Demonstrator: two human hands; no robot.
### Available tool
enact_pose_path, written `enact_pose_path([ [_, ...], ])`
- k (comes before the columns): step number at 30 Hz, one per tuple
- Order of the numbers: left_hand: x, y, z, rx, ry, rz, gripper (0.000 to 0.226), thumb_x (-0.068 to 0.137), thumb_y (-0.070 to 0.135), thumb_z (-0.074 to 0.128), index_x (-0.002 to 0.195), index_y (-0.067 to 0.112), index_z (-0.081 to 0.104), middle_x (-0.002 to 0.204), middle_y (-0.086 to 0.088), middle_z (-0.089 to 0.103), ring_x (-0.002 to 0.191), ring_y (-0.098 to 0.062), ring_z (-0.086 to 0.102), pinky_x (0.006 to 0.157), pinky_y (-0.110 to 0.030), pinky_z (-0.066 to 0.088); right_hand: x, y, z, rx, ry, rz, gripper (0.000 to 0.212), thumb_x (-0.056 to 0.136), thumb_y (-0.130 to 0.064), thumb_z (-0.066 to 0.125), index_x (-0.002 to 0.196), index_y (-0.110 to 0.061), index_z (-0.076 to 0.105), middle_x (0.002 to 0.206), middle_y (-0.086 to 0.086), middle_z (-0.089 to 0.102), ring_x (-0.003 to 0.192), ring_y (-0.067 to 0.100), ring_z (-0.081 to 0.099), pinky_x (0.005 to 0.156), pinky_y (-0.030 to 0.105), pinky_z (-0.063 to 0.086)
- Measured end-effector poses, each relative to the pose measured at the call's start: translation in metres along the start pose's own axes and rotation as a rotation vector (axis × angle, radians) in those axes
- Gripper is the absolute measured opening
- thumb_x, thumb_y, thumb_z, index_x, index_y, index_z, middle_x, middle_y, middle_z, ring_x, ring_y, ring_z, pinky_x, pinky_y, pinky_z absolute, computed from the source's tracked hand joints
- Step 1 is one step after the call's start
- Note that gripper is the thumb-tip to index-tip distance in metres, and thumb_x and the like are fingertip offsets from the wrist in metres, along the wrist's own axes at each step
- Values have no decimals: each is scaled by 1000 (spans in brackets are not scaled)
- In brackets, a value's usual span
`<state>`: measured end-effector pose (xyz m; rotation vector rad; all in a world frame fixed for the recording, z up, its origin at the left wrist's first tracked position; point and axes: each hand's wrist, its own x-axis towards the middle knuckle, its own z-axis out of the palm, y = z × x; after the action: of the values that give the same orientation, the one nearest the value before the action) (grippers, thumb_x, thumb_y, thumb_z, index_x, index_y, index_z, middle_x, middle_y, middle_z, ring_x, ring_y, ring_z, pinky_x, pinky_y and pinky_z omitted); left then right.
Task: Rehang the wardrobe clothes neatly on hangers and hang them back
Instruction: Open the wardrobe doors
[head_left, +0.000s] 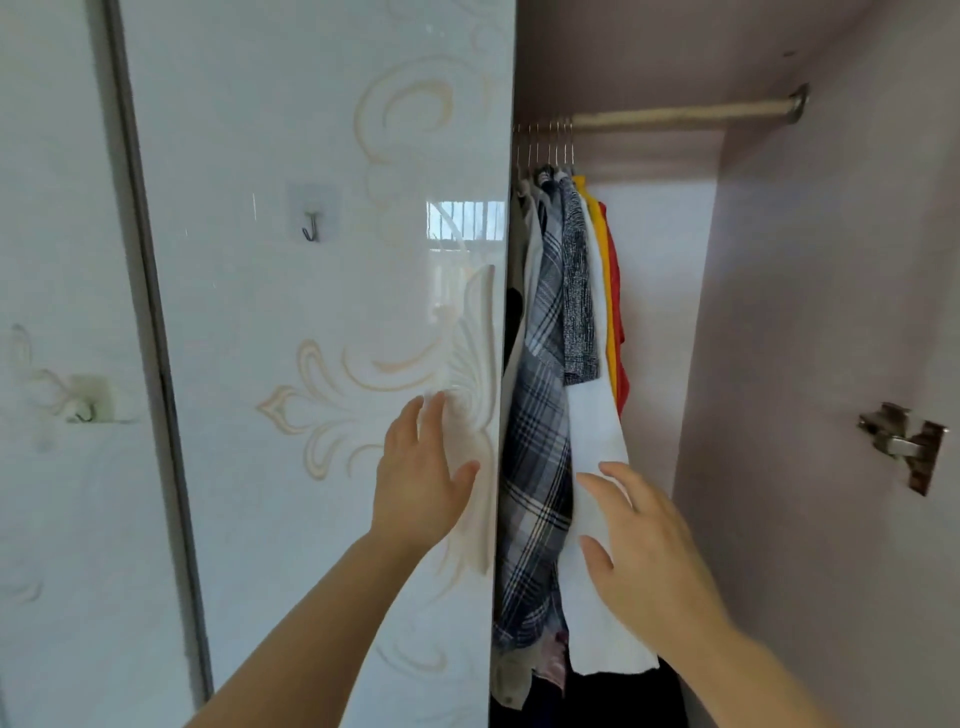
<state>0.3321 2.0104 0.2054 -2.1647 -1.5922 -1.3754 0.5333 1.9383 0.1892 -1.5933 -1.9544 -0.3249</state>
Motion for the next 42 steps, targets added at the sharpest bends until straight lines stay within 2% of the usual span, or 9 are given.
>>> enact_pose_path([
  [5, 27, 12, 13, -176, 56, -18, 78, 82, 29, 65, 142, 2, 23, 144, -16, 27, 132, -29, 23, 104, -20, 10, 18, -3, 10, 7, 23, 23, 55, 92, -32, 50, 142, -32, 28, 147, -12, 22, 134, 9, 24, 112, 24, 21],
  [9, 31, 18, 20, -294, 107, -95, 79, 79, 27, 67, 141, 2, 26, 142, -13, 33, 131, -26, 24, 103, -20, 11, 21, -3, 18, 10, 24, 26, 55, 92, -32, 51, 142, -31, 29, 146, -12, 23, 134, 8, 24, 111, 22, 20],
  [15, 23, 18, -4, -362, 97, -148, 71, 78, 29, 69, 137, 8, 35, 137, -5, 43, 128, -22, 36, 108, -31, 26, 24, -10, 21, 54, 30, -22, 55, 90, -29, 55, 141, -26, 34, 144, -9, 30, 130, 8, 31, 109, 19, 23],
  [23, -26, 21, -63, -373, 136, -198, 70, 76, 40, 68, 134, 17, 37, 129, 6, 46, 118, -9, 43, 99, -29, 39, 21, -43, 14, 258, 29, -205, 54, 89, -27, 59, 139, -20, 39, 140, -5, 35, 129, 10, 33, 106, 19, 22],
  [29, -64, 8, -117, -328, 139, -246, 64, 72, 56, 66, 124, 35, 37, 106, 33, 42, 100, 17, 44, 71, -8, 40, 13, -88, 26, 476, -23, -353, 60, 89, -29, 57, 143, -28, 31, 141, -8, 35, 130, 11, 34, 107, 29, 34],
  [32, -82, 2, -149, -286, 140, -271, 60, 69, 61, 66, 117, 43, 33, 104, 37, 41, 98, 25, 41, 60, 0, 41, 7, -117, 35, 589, -29, -439, 67, 87, -28, 60, 144, -35, 25, 142, -10, 34, 130, 3, 30, 107, 26, 32],
  [35, -100, -8, -183, -249, 166, -287, 64, 66, 63, 61, 119, 36, 40, 113, 28, 49, 106, 8, 49, 70, -10, 46, -1, -155, 42, 685, -68, -541, 76, 85, -28, 64, 143, -40, 18, 145, -16, 29, 131, -3, 24, 108, 30, 34],
  [39, -115, -17, -212, -296, 170, -298, 62, 69, 56, 63, 123, 30, 46, 115, 22, 56, 107, 5, 53, 79, -19, 52, -9, -197, 51, 776, -16, -689, 87, 84, -21, 66, 135, -52, 3, 141, -35, 6, 131, -10, 14, 111, 25, 23],
  [42, -131, -33, -244, -227, 225, -315, 70, 68, 57, 65, 129, 31, 43, 122, 19, 53, 113, 2, 50, 90, -28, 48, -12, -237, 60, 823, -6, -761, 87, 84, -22, 65, 136, -49, 1, 144, -31, -1, 136, 0, 15, 111, 28, 23],
])
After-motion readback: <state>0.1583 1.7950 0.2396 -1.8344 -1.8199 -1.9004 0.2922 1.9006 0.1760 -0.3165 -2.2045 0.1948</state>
